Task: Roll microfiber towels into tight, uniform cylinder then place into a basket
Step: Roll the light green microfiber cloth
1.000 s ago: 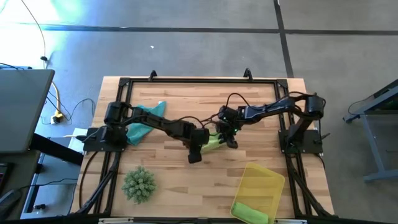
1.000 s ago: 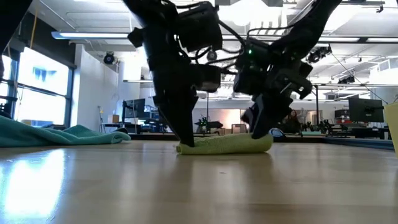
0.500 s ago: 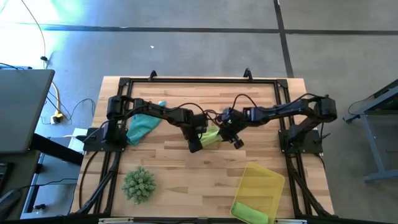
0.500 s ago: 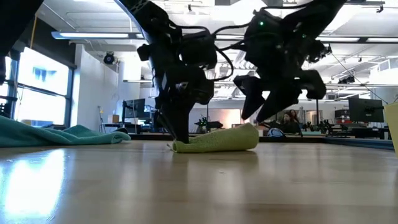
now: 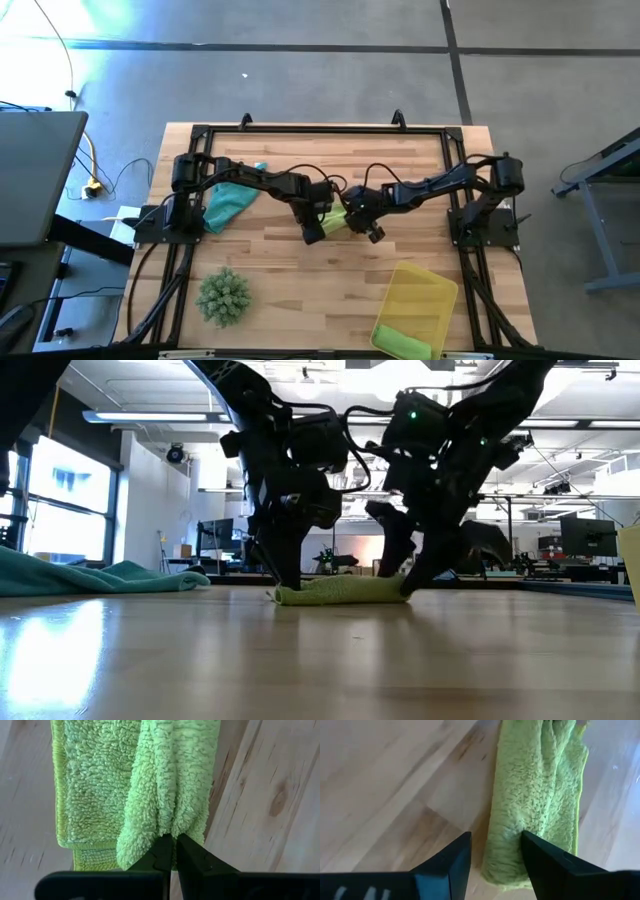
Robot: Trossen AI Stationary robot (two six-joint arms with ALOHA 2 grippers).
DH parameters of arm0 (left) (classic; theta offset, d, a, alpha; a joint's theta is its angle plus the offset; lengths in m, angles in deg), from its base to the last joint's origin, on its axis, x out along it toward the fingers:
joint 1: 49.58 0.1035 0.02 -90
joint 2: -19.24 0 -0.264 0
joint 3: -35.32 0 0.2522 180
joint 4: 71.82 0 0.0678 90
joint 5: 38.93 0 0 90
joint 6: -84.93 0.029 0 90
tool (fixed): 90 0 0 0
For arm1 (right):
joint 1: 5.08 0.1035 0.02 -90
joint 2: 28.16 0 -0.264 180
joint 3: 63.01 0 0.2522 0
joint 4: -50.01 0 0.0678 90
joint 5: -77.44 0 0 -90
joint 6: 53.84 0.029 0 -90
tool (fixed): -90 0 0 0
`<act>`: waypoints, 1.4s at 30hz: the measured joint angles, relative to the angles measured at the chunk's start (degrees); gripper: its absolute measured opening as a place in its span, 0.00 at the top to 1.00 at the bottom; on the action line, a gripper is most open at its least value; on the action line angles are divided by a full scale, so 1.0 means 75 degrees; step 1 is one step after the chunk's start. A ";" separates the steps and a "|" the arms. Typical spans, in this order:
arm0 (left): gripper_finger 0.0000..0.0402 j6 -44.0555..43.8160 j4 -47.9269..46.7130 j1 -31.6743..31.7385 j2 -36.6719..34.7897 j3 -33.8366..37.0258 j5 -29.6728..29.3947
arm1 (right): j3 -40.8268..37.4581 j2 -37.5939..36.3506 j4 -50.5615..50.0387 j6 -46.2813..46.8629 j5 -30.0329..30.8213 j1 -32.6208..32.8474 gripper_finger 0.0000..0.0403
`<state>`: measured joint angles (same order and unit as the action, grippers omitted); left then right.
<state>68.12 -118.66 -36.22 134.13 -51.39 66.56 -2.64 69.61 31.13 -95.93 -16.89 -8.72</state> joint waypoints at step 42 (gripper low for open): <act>0.75 0.2241 0.0712 -0.1907 -0.0980 0.0000 -0.4343 | 0.0006 0.0492 -0.0269 0.5224 -0.3479 -0.1757 0.95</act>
<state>84.92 -113.32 -50.52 126.78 -51.39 33.98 -2.59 73.31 29.11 -56.75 -42.98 -21.90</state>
